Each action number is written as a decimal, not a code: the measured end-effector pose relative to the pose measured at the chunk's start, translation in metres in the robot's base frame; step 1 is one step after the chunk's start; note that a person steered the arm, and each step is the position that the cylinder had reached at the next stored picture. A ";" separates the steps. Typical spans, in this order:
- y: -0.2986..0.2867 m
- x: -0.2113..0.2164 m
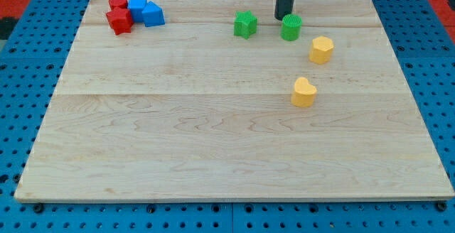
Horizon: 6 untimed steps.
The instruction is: Move the green star diagonal to the top left of the yellow heart
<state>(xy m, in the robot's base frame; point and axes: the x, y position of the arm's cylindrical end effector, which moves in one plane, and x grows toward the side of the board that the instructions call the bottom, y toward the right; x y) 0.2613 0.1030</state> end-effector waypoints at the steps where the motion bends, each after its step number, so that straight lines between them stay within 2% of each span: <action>1: 0.000 0.014; 3: -0.017 -0.032; 4: -0.067 -0.038; 6: -0.083 -0.030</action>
<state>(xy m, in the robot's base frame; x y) 0.2313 0.0204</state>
